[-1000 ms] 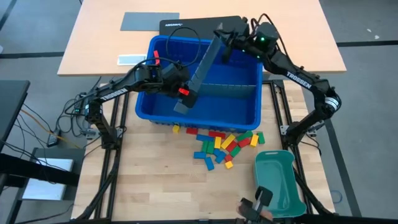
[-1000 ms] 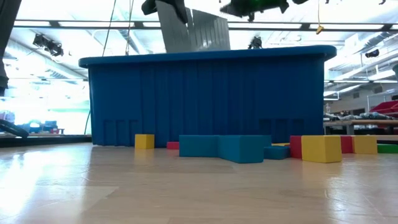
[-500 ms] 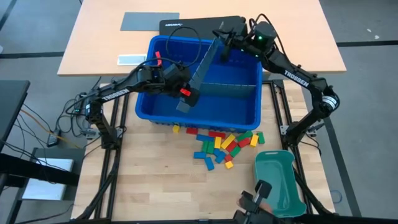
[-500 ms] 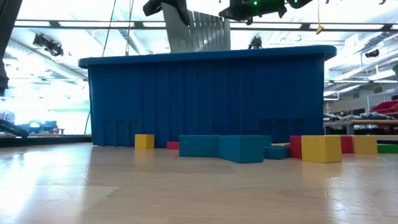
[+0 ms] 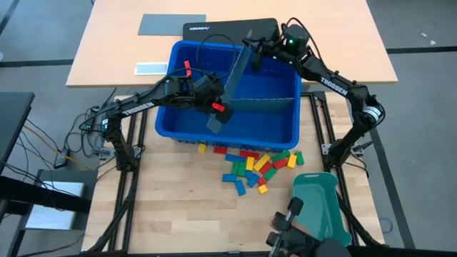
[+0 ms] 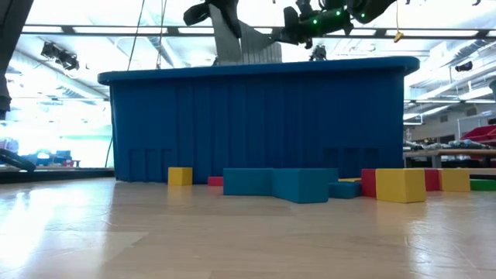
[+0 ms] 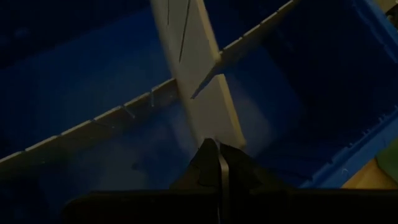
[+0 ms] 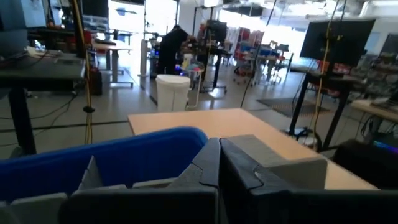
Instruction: Sort Items/Unsort Items
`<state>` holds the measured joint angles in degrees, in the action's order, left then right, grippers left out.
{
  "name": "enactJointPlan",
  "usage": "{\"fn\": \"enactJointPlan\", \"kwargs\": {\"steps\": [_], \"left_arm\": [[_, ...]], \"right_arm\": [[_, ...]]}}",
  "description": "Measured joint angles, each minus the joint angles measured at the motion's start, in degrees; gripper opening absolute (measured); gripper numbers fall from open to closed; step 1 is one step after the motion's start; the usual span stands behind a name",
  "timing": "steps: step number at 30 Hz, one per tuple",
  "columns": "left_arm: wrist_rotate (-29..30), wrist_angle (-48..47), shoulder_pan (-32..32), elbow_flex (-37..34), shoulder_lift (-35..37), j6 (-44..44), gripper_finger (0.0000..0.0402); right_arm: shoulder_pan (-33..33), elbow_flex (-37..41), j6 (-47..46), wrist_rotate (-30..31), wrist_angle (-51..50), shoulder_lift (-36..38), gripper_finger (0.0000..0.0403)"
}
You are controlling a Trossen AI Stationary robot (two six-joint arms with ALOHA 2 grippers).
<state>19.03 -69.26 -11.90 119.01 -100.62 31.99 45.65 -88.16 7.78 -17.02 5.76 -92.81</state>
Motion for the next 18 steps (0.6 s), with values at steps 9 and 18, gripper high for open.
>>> {"fn": "enactJointPlan", "kwargs": {"steps": [9,18], "left_arm": [[0.08,-2.18,0.35,3.45,-0.04,-0.23,0.0002],[1.65,-2.57,1.90,4.31,-0.02,-0.22,0.0002]], "right_arm": [[0.21,-0.02,-1.36,-2.16,2.22,0.13,0.0000],[0.24,-0.04,-2.13,-4.03,2.58,0.17,0.0000]]}}
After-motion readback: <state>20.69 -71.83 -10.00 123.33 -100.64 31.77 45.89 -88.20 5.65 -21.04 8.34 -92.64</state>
